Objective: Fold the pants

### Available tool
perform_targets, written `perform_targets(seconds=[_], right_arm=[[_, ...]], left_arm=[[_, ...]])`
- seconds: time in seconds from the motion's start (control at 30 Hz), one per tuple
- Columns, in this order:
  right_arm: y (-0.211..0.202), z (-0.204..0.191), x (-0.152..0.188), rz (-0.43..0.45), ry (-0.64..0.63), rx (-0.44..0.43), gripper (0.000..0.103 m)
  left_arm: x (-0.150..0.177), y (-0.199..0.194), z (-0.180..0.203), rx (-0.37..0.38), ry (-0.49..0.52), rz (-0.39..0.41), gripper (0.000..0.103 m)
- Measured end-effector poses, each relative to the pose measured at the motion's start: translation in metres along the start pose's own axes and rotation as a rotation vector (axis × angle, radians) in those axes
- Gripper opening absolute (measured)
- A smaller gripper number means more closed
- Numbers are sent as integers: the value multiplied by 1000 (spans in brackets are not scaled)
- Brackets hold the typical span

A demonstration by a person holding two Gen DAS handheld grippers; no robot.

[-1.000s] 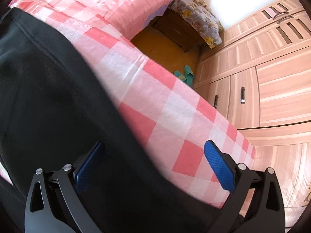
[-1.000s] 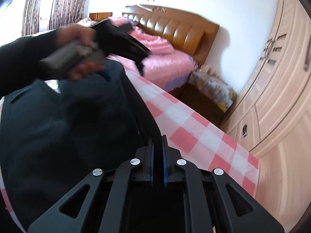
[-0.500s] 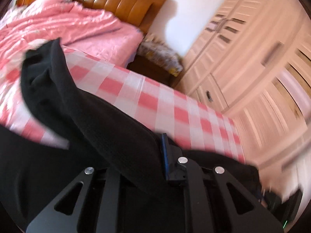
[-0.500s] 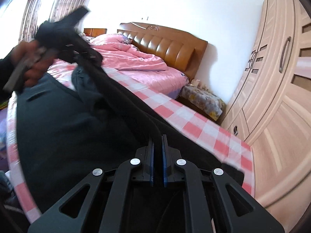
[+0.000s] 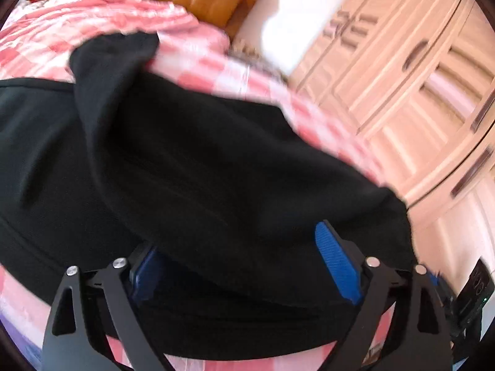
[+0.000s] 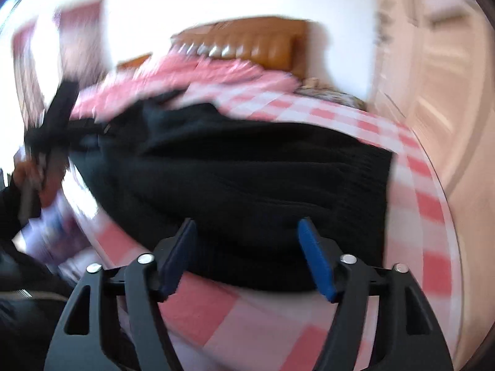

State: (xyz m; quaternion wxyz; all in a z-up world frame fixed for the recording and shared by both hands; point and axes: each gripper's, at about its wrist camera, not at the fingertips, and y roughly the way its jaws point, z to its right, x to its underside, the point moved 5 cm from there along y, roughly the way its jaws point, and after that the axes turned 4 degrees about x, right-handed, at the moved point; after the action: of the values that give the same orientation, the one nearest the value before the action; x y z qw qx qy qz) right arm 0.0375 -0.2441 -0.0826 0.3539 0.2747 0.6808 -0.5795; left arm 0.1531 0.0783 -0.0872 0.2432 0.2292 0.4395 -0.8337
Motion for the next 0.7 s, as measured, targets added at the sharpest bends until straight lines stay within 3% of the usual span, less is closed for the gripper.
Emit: perform_targets(seconds=[0.1,0.2,0.4,0.67,0.7], right_arm=[[-4,38,7,-3,245,-45,67],[3,56,15,-10,397,-116,67],[16,46,25,-101,489,-148,66],[27,45,22,-85,563,-133,66],[27,46,21,-77,577,-125,61]], left_arm=[[0,-6,-8,29,-60,-6,91],[6,-5,-17,22,-109,-11,91],[5,-4,-34,-9,-131,-10,91],[-12,-1,-52,-13,-169,7,91],[-13,0,-54,-11,-174,7,91]])
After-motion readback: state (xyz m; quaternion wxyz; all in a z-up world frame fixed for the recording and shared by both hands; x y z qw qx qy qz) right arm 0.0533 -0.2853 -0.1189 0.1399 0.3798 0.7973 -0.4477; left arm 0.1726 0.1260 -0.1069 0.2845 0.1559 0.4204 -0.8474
